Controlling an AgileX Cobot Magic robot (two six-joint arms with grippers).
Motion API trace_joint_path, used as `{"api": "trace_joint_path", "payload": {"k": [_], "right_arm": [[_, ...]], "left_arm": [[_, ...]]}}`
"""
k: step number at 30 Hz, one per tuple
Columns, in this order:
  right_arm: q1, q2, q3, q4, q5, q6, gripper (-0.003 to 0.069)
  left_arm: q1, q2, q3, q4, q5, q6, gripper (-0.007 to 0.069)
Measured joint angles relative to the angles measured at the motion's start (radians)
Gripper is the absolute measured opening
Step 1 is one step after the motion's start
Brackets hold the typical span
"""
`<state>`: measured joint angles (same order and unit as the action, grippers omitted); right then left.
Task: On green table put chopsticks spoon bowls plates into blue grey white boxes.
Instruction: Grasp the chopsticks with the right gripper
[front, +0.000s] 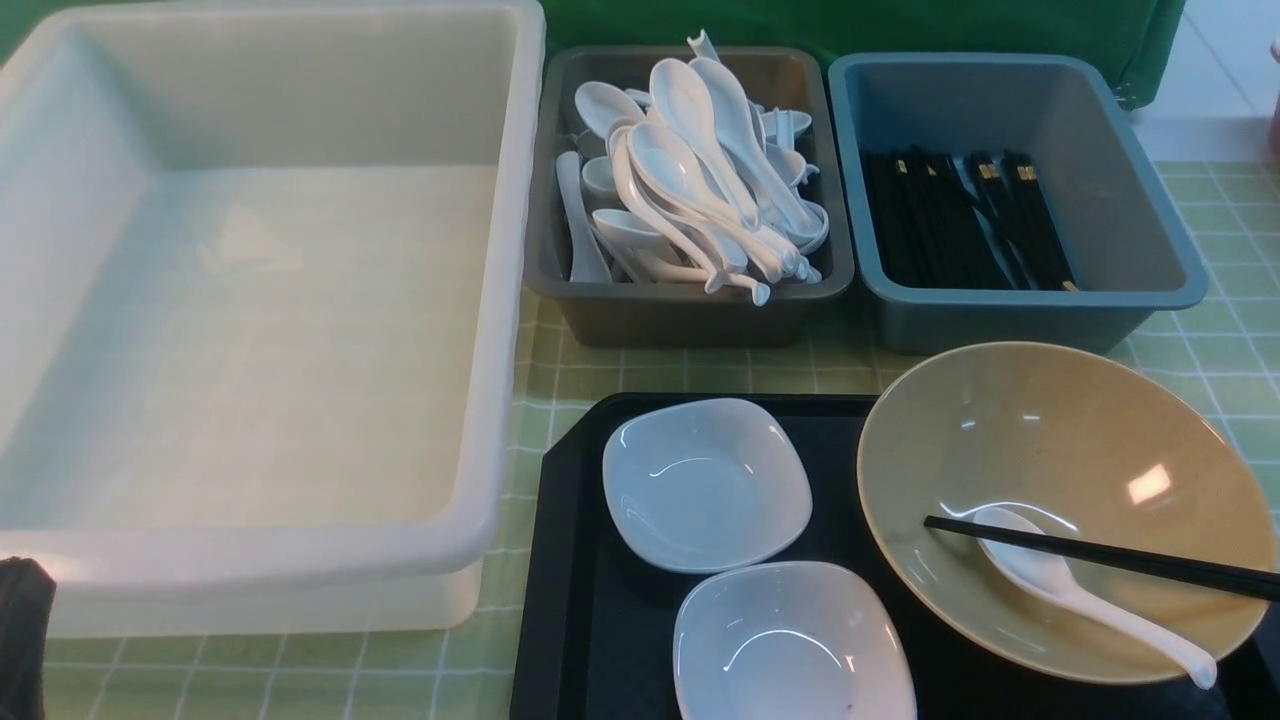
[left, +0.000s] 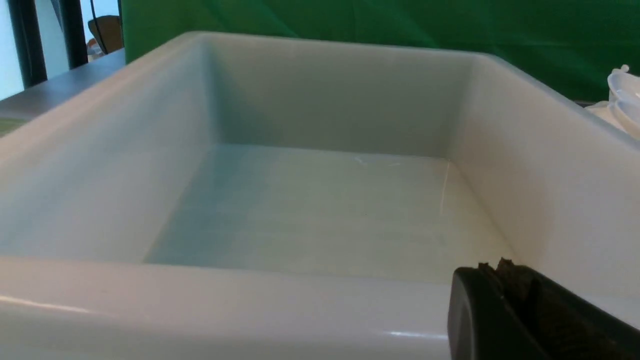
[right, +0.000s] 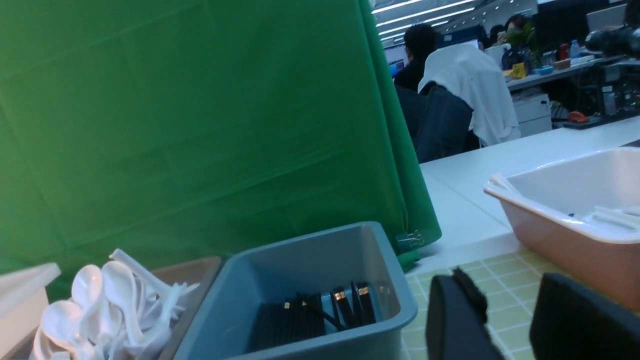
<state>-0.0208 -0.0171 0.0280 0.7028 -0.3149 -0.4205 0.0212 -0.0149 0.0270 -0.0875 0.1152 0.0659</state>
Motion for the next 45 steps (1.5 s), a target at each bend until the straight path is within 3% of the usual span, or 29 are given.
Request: {"api": "trace_joint_path", "payload": {"k": [5, 8, 10, 13, 19, 24, 26, 28, 34, 37, 41, 45], "right_arm": [[0.000, 0.000, 0.000, 0.000, -0.019, 0.096, 0.0236], [0.000, 0.000, -0.001, -0.028, -0.044, 0.157, 0.0236], [0.000, 0.000, -0.064, -0.126, 0.040, 0.153, 0.0236], [0.000, 0.005, -0.210, -0.189, 0.135, 0.148, 0.0236], [0.000, 0.240, -0.632, -0.215, 0.345, 0.107, 0.0236], [0.000, 0.505, -0.901, -0.226, 0.650, 0.027, 0.0236], [0.000, 0.610, -0.952, -0.233, 0.751, -0.048, 0.0236], [0.000, 0.690, -0.961, -0.239, 0.803, -0.111, 0.0236], [0.000, 0.818, -0.964, -0.249, 0.944, -0.191, 0.0236], [0.000, 0.854, -0.964, -0.231, 0.966, -0.232, 0.0236], [0.016, 0.913, -0.965, -0.190, 1.010, -0.354, 0.0236], [0.071, 1.004, -0.970, -0.214, 1.122, -0.347, 0.0236]], "left_arm": [[0.000, 0.000, 0.001, -0.053, -0.137, -0.045, -0.0001], [0.000, 0.000, 0.001, -0.166, -0.340, -0.191, -0.0001], [0.000, 0.000, 0.001, -0.228, -0.495, -0.313, -0.0001], [-0.001, 0.000, -0.010, -0.229, -0.537, -0.419, -0.0001], [-0.002, 0.043, -0.290, -0.044, -0.358, -0.506, -0.0001], [-0.002, 0.223, -0.570, 0.064, 0.030, -0.506, -0.0001], [-0.003, 0.320, -0.654, 0.096, 0.279, -0.481, -0.0001], [-0.009, 0.380, -0.684, 0.151, 0.422, -0.440, -0.0001], [-0.051, 0.400, -0.691, 0.214, 0.473, -0.406, -0.0001], [-0.107, 0.408, -0.692, 0.130, 0.472, -0.367, -0.0001], [-0.259, 0.493, -0.704, -0.115, 0.495, -0.082, -0.0001], [-0.364, 0.605, -0.771, -0.252, 0.560, 0.120, -0.0001]]}}
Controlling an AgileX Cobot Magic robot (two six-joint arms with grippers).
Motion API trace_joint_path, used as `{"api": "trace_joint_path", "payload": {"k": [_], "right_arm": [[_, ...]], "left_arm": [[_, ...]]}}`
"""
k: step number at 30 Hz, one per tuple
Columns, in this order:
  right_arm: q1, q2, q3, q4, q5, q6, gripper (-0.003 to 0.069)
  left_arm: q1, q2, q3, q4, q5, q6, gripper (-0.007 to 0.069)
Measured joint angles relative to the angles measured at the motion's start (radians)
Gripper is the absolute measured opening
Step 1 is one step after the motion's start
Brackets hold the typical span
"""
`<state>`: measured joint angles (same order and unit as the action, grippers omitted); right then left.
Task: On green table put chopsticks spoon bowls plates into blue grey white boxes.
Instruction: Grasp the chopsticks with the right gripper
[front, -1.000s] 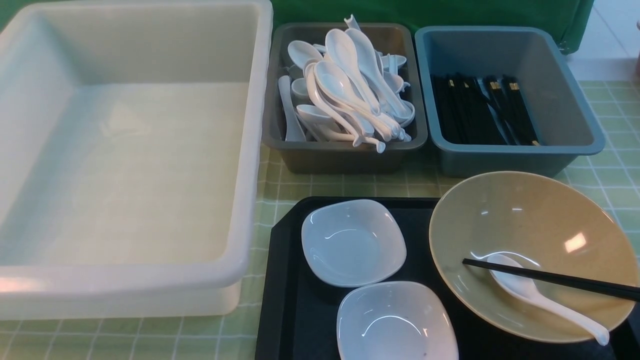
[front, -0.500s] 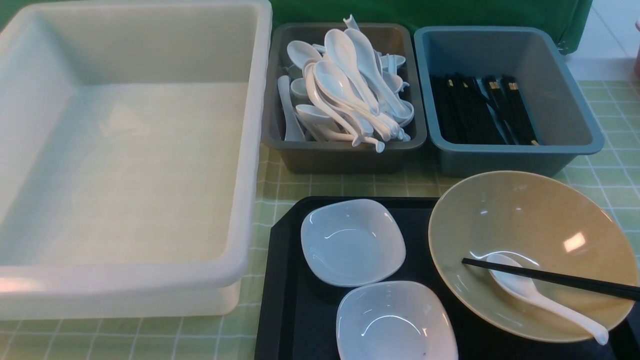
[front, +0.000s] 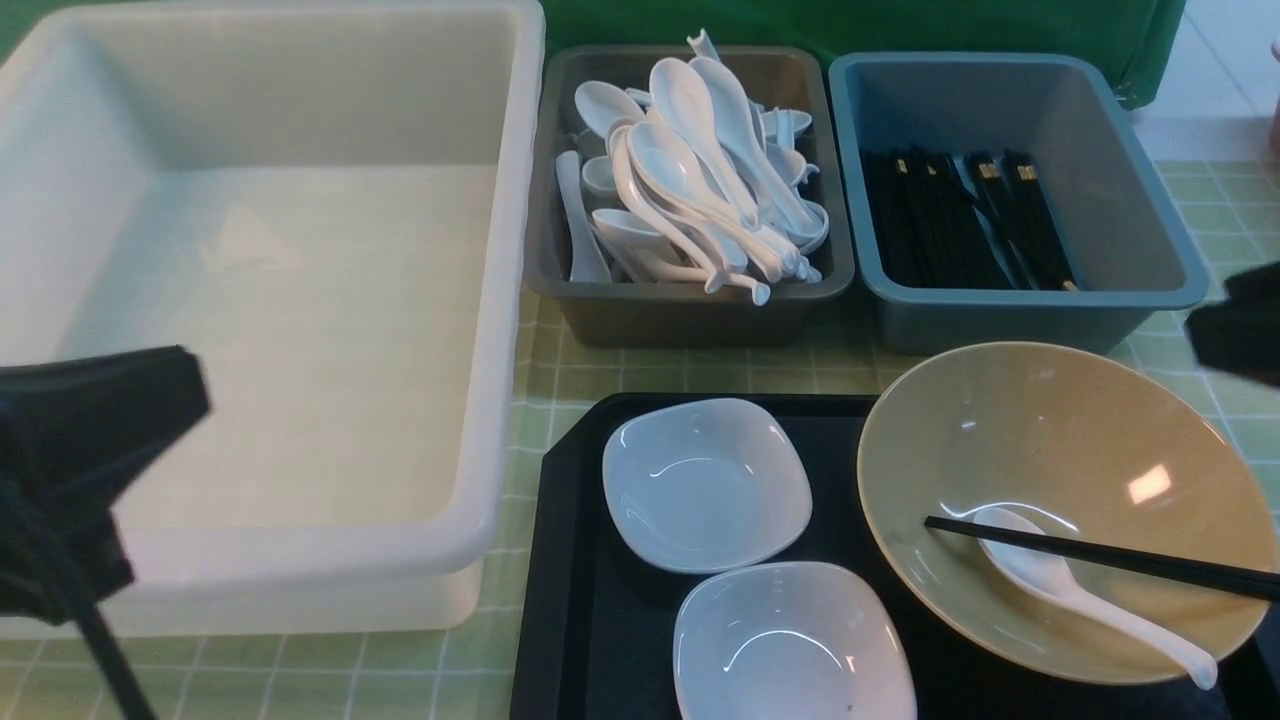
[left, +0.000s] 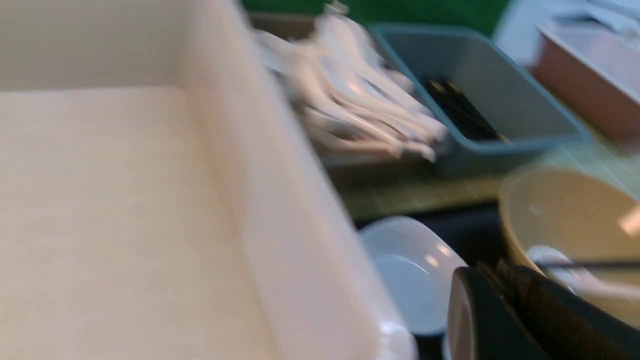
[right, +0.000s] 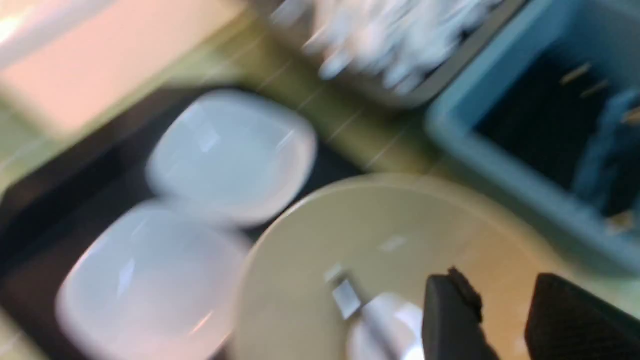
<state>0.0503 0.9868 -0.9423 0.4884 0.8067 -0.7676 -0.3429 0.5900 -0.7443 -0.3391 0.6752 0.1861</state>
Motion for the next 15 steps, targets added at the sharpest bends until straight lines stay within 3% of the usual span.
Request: {"api": "trace_joint_path", "payload": {"k": [6, 9, 15], "right_arm": [[0.083, 0.204, -0.048, -0.192, 0.121, 0.138, 0.0275], [0.150, 0.332, -0.089, -0.355, 0.156, 0.221, 0.0351], [0.233, 0.495, -0.105, -0.540, 0.189, 0.254, 0.0479]], "left_arm": [[-0.099, 0.151, -0.065, -0.049, 0.064, 0.064, -0.0001], [-0.154, 0.196, -0.066, -0.050, 0.095, 0.064, 0.0000], [-0.166, 0.206, -0.066, -0.050, 0.125, 0.064, 0.0000]]}}
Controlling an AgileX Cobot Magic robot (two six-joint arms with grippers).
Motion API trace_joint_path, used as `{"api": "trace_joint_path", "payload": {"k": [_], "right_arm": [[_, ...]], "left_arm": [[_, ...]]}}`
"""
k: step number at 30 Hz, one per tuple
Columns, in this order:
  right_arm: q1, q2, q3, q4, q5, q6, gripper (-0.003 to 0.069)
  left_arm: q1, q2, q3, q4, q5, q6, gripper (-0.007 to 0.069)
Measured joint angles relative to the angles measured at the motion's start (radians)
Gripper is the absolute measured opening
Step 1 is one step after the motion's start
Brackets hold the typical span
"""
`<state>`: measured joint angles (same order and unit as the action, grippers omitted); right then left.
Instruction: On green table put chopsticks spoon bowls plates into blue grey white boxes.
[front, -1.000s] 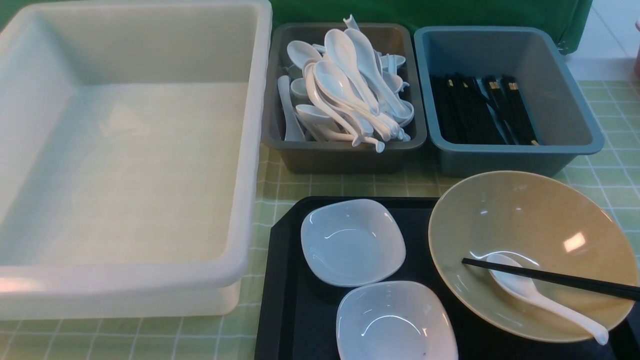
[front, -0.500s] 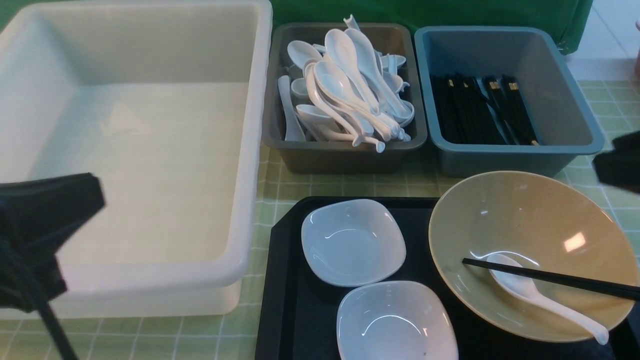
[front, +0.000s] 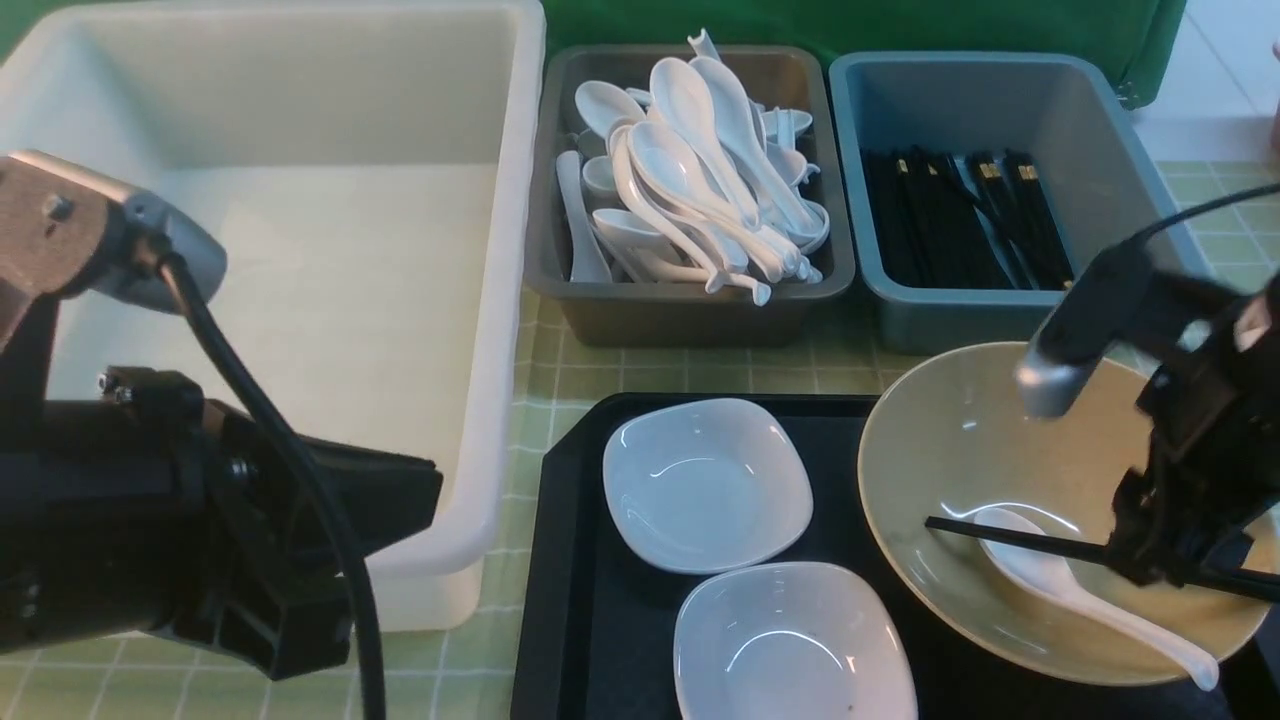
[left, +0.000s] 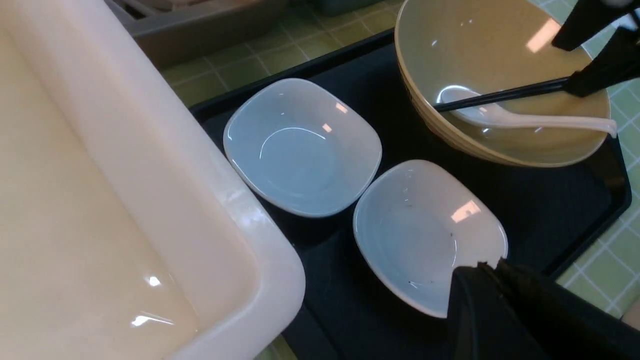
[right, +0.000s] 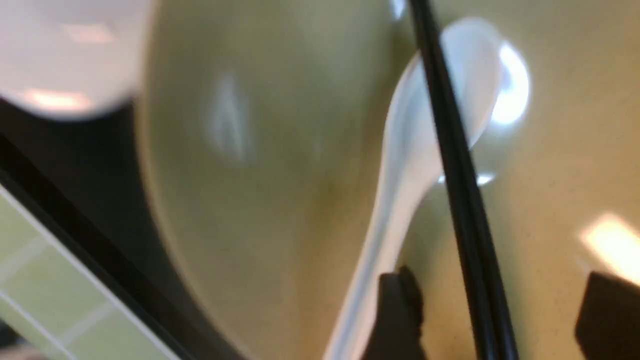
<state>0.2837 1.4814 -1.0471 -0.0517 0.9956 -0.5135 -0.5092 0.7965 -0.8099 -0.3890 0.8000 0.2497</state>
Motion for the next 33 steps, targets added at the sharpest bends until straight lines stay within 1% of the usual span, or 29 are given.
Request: {"api": "trace_joint_path", "payload": {"k": [2, 5, 6, 8, 9, 10, 11, 13, 15, 20, 22, 28, 29, 30, 31, 32, 33], "right_arm": [[0.006, 0.046, 0.000, -0.028, -0.010, 0.001, 0.0495], [0.008, 0.114, 0.000, -0.051, -0.037, 0.010, 0.0494], [0.008, 0.126, -0.001, -0.053, -0.041, 0.012, 0.0486], [0.008, 0.146, -0.003, -0.054, -0.045, 0.016, 0.0444], [0.008, 0.155, -0.009, -0.054, -0.045, 0.019, 0.0391], [0.008, 0.156, -0.010, -0.054, -0.045, 0.019, 0.0391], [0.008, 0.159, -0.021, -0.054, -0.042, 0.026, 0.0287], [0.008, 0.159, -0.046, -0.054, -0.029, 0.038, 0.0146], [0.008, 0.159, -0.094, -0.056, -0.004, 0.045, 0.0111], [-0.002, 0.156, -0.217, -0.047, 0.033, 0.061, 0.0114], [-0.037, 0.156, -0.300, -0.005, 0.030, 0.069, 0.0114], [-0.183, 0.215, -0.549, 0.244, -0.025, 0.065, 0.0114], [-0.187, 0.226, -0.567, 0.262, -0.029, 0.063, 0.0114], [-0.221, 0.271, -0.629, 0.320, -0.047, 0.060, 0.0114], [-0.228, 0.293, -0.655, 0.344, -0.056, 0.060, 0.0114], [-0.257, 0.359, -0.713, 0.400, -0.086, 0.075, 0.0114], [-0.268, 0.402, -0.751, 0.429, -0.111, 0.089, 0.0114]], "left_arm": [[0.000, 0.000, 0.000, 0.000, 0.007, 0.001, 0.0000], [0.000, 0.000, 0.000, 0.000, 0.015, 0.001, 0.0000], [0.000, 0.000, 0.000, 0.000, 0.017, 0.001, 0.0000], [0.000, 0.000, 0.000, 0.000, 0.018, 0.001, 0.0000], [0.000, 0.000, 0.000, 0.000, 0.018, 0.001, 0.0000], [0.000, 0.000, 0.000, 0.000, 0.018, 0.001, 0.0000], [0.000, 0.000, 0.000, 0.000, 0.020, 0.001, 0.0000], [0.000, 0.000, 0.000, 0.000, 0.021, 0.001, 0.0000], [0.000, 0.000, 0.000, 0.000, 0.021, 0.001, 0.0000], [0.000, 0.000, 0.000, 0.000, 0.021, 0.001, 0.0000], [0.000, 0.000, 0.000, 0.000, 0.016, 0.001, 0.0000], [0.000, 0.000, 0.000, -0.009, -0.022, 0.001, 0.0000], [0.000, 0.000, 0.000, -0.009, -0.024, 0.001, 0.0000], [0.000, 0.000, 0.000, -0.013, -0.037, 0.001, 0.0000], [0.000, 0.000, 0.000, -0.015, -0.043, 0.001, 0.0000], [0.000, 0.004, 0.000, -0.016, -0.062, 0.001, 0.0000], [0.000, 0.007, 0.000, -0.017, -0.074, 0.001, 0.0000]]}}
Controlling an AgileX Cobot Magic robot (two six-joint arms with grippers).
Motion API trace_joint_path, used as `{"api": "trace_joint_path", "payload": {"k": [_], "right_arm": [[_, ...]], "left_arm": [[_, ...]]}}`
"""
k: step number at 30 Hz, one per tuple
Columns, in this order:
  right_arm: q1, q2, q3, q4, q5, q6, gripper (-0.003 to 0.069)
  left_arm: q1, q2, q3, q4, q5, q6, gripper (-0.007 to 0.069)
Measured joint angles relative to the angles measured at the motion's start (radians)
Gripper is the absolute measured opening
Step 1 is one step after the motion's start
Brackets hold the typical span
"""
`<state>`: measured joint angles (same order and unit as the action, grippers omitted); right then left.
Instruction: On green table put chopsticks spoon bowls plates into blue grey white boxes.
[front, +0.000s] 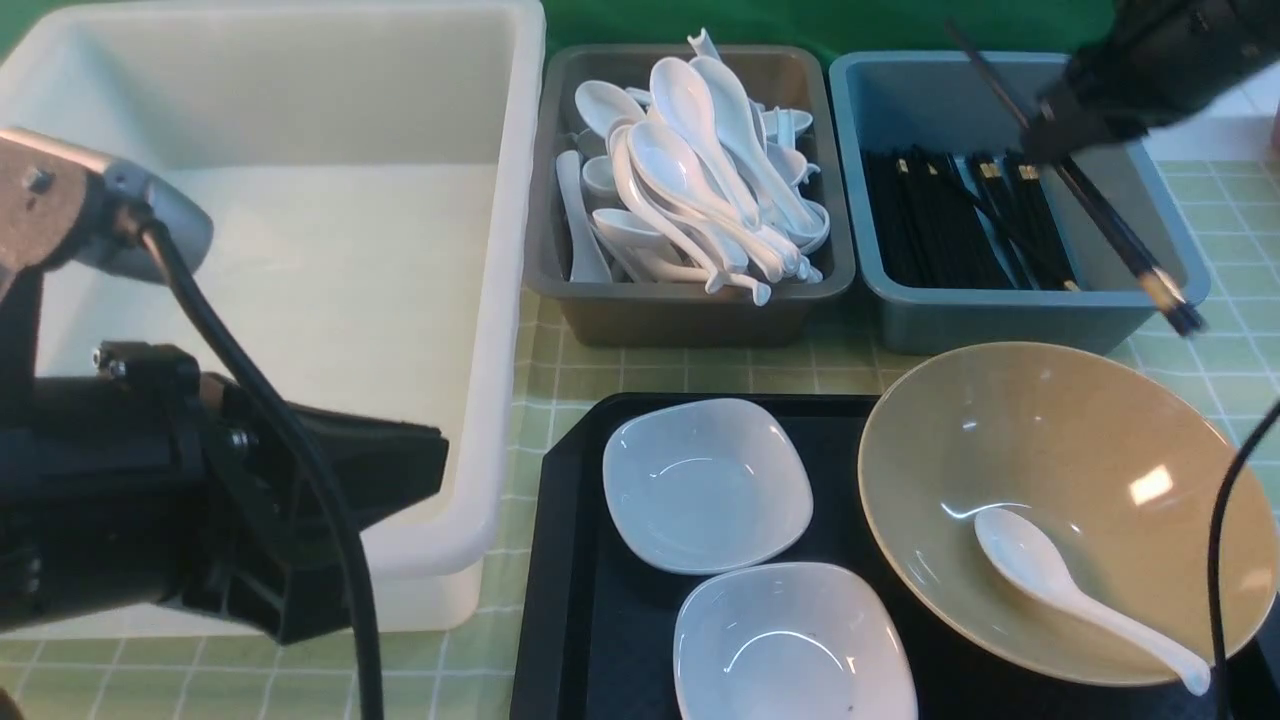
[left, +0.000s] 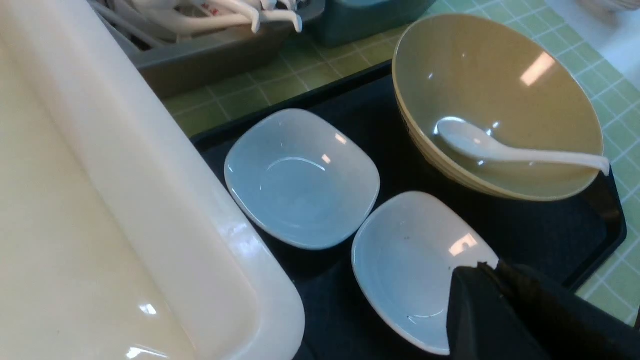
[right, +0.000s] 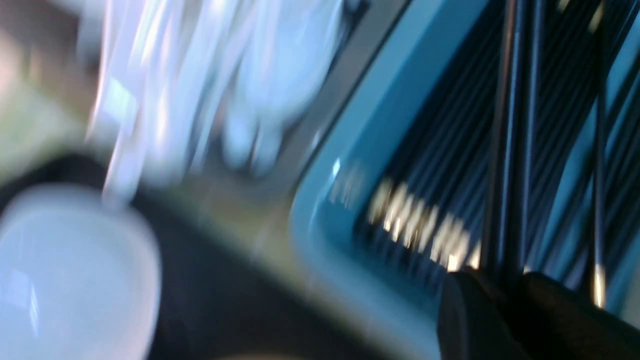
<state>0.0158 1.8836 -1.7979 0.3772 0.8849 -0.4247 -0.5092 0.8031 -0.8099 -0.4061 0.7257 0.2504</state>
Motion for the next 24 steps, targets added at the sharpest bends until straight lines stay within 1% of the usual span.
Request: {"api": "trace_joint_path", "payload": {"k": [2, 5, 8, 10, 13, 15, 17, 18, 19, 21, 23, 24], "right_arm": [[-0.016, 0.053, -0.045, 0.029, -0.035, 0.023, 0.0114], [-0.042, 0.189, -0.114, 0.093, -0.149, 0.096, 0.0114], [-0.050, 0.264, -0.127, 0.120, -0.227, 0.147, 0.0114], [-0.053, 0.292, -0.127, 0.126, -0.255, 0.163, 0.0114], [-0.053, 0.303, -0.127, 0.129, -0.259, 0.168, 0.0134], [-0.055, 0.302, -0.129, 0.130, -0.248, 0.168, 0.0168], [-0.056, 0.293, -0.131, 0.130, -0.230, 0.178, 0.0235], [-0.056, 0.290, -0.131, 0.129, -0.226, 0.181, 0.0241], [-0.061, 0.279, -0.131, 0.128, -0.212, 0.187, 0.0290], [-0.071, 0.242, -0.131, 0.125, -0.181, 0.188, 0.0364], [-0.082, 0.198, -0.131, 0.123, -0.150, 0.188, 0.0415], [-0.082, 0.198, -0.131, 0.123, -0.150, 0.188, 0.0419]], "left_arm": [[0.000, 0.002, 0.000, -0.003, -0.013, 0.000, 0.0000], [0.000, 0.017, 0.000, -0.016, -0.030, -0.001, 0.0000], [0.000, 0.027, 0.000, -0.040, -0.035, -0.003, 0.0000], [0.000, 0.034, 0.000, -0.058, -0.036, -0.004, 0.0000], [0.000, 0.044, 0.000, -0.077, -0.039, -0.004, 0.0000], [0.000, 0.049, 0.000, -0.077, -0.039, -0.004, 0.0000], [0.000, 0.053, 0.000, -0.076, -0.039, -0.004, 0.0000], [0.000, 0.053, 0.000, -0.076, -0.039, -0.004, 0.0000], [0.000, 0.053, 0.000, -0.074, -0.041, -0.004, 0.0000], [0.000, 0.054, 0.000, -0.068, -0.041, -0.001, 0.0000], [0.000, 0.054, 0.000, -0.057, -0.043, 0.000, 0.0000], [0.000, 0.054, 0.000, -0.057, -0.043, 0.000, 0.0000]]}}
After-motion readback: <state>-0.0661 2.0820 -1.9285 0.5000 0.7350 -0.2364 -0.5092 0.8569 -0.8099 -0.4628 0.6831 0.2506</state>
